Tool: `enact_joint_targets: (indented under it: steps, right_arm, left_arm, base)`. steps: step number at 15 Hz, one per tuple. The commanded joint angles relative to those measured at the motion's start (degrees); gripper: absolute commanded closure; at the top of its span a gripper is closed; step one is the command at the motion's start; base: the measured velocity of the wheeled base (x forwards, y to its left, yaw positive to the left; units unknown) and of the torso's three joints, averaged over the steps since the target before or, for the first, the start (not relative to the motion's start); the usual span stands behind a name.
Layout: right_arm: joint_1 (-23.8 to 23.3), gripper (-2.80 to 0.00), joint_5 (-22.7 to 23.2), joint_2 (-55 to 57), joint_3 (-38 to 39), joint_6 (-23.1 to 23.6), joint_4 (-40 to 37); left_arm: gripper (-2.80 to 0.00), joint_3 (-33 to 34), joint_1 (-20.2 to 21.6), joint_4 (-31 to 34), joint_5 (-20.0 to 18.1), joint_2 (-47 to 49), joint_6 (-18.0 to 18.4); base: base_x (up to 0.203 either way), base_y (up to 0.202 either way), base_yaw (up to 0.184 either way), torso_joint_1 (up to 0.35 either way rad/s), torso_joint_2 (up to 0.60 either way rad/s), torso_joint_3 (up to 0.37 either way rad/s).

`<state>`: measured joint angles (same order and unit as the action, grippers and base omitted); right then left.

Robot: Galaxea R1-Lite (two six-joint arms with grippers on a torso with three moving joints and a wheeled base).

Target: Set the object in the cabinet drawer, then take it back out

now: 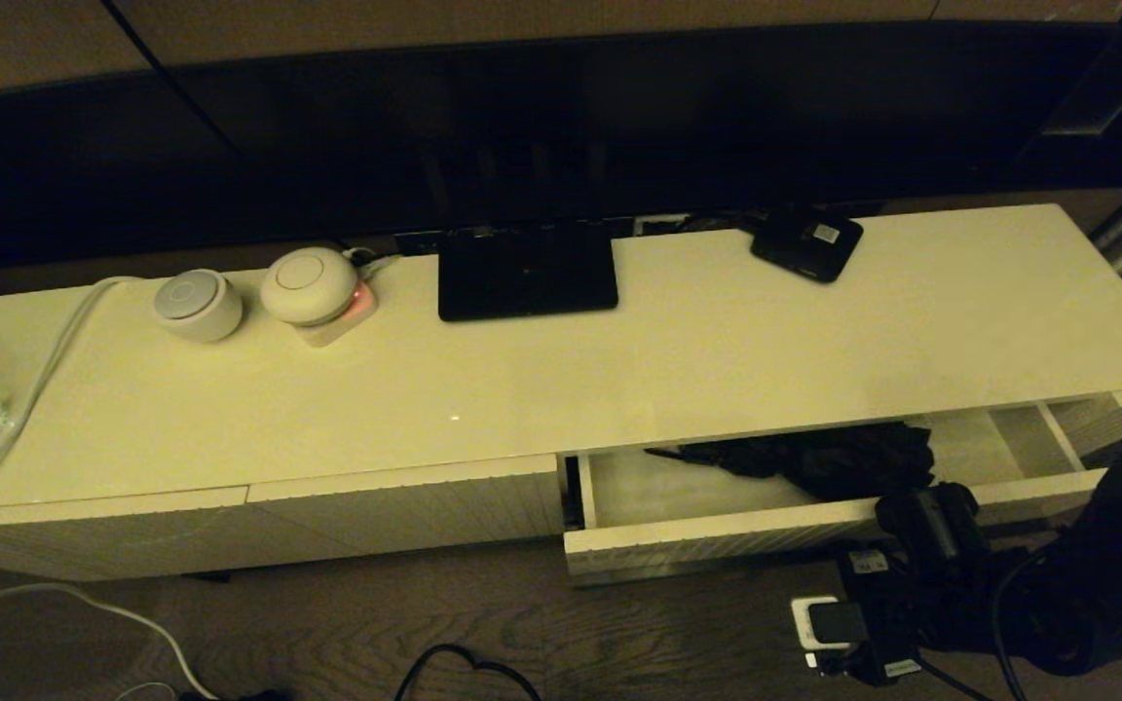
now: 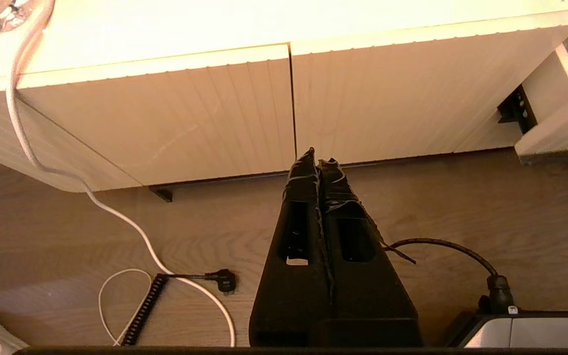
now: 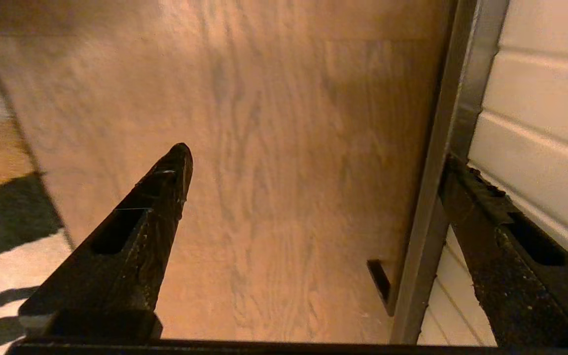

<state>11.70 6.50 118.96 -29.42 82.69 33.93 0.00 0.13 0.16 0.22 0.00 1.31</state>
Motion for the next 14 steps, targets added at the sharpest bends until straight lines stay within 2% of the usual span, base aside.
enact_joint_targets:
  steps: [1, 6, 11, 14]
  right_arm:
    - [0.07, -2.80, 0.34, -2.25, 2.70, 0.54, -0.19]
    - [0.43, -2.80, 1.24, -7.07, 9.21, 0.53, -1.97]
    - [0.60, -2.80, 1.39, -17.48, 10.01, -1.30, -4.55]
    - [0.87, -2.80, 1.32, -28.36, 9.77, -3.98, -12.57]
  left_arm:
    - [0.00, 0.18, 0.04, 0.02, 0.04, 0.00, 0.01]
    - [0.00, 0.18, 0.04, 0.02, 0.04, 0.00, 0.01]
    - [0.00, 0.18, 0.04, 0.02, 0.04, 0.00, 0.01]
    - [0.00, 0.18, 0.04, 0.02, 0.04, 0.00, 0.01]
  base:
    - [0.000, 0.000, 0.000, 0.000, 0.00, 0.000]
    - [0.000, 0.000, 0.000, 0.000, 0.00, 0.000]
    - [0.000, 0.000, 0.000, 0.000, 0.00, 0.000]
    - [0.000, 0.000, 0.000, 0.000, 0.00, 0.000]
